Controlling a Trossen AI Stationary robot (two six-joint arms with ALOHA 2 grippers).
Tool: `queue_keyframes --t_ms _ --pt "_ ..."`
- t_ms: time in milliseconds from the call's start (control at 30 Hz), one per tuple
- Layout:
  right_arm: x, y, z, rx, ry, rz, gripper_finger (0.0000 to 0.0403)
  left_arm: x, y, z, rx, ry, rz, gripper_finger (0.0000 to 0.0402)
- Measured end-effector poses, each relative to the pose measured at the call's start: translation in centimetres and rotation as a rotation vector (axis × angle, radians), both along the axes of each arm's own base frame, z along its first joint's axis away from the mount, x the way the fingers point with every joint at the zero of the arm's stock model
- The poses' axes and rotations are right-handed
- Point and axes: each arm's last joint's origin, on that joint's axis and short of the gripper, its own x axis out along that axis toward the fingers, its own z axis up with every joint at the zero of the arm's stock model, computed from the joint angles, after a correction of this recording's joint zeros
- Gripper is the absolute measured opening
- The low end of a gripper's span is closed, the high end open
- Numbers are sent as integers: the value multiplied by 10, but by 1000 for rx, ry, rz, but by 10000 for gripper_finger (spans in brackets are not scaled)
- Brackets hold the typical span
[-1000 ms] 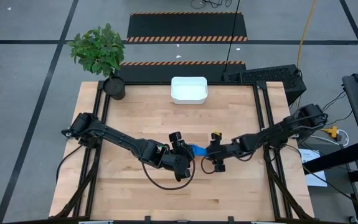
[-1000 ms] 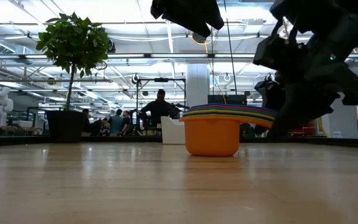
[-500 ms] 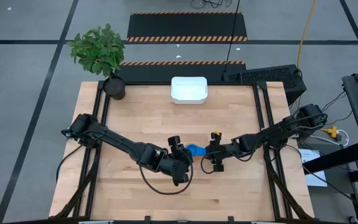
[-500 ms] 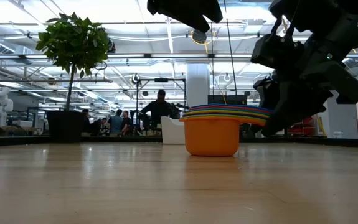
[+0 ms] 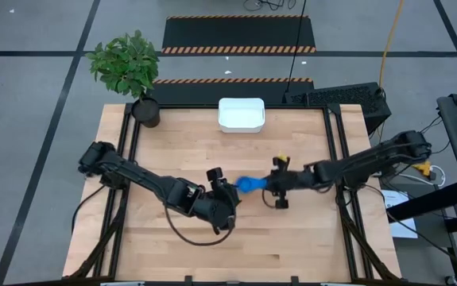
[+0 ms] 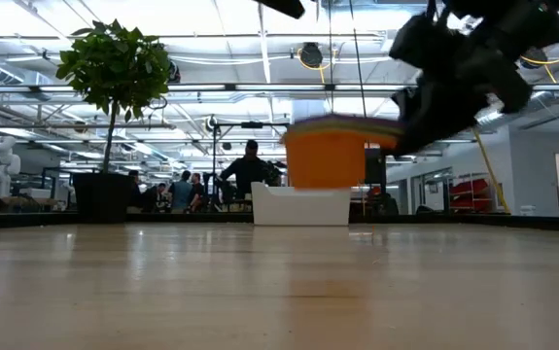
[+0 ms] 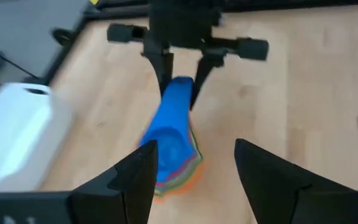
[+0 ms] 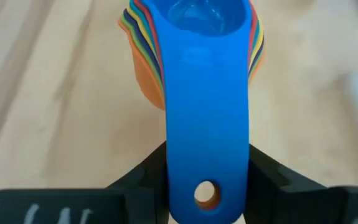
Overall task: Nest measuring cups in basket
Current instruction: Put the stacked measuring cups into the white bin
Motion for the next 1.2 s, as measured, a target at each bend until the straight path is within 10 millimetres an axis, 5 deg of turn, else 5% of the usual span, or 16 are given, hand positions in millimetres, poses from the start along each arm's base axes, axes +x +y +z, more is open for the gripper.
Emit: queue_keyframes --t_ms 667,1200 --pt "19 -120 117 -167 -93 -68 119 -18 22 -3 245 154 134 213" --pt "40 -214 107 -183 -23 -31 119 -49 58 -37 176 134 306 213"
